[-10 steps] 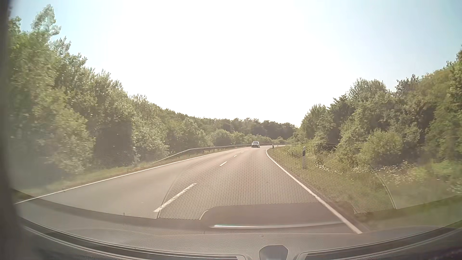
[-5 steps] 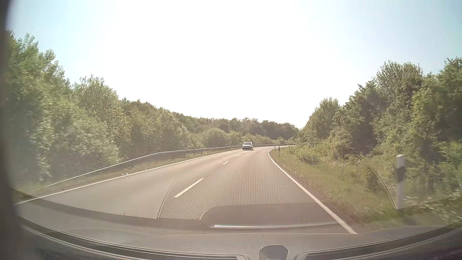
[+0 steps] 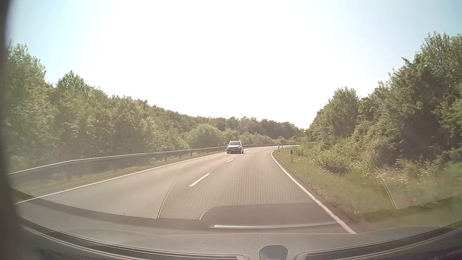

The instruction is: Follow the waypoints while adhering to traffic rules and regulations

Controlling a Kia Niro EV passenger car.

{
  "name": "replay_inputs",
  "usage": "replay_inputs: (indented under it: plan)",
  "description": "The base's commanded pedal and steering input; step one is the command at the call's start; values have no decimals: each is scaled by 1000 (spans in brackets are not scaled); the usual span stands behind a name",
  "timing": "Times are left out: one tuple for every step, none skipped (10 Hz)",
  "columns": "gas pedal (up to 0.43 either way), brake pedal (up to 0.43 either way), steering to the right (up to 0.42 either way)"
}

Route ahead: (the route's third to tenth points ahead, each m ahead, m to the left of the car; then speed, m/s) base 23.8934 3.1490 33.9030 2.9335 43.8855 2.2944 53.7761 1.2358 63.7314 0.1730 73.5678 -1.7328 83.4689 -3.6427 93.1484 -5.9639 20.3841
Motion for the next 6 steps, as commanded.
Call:
replay_inputs:
  plan:
    - [189,6,7]
    - [189,6,8]
    - [189,6,9]
    - [189,6,11]
    - [189,6,12]
    - [189,6,12]
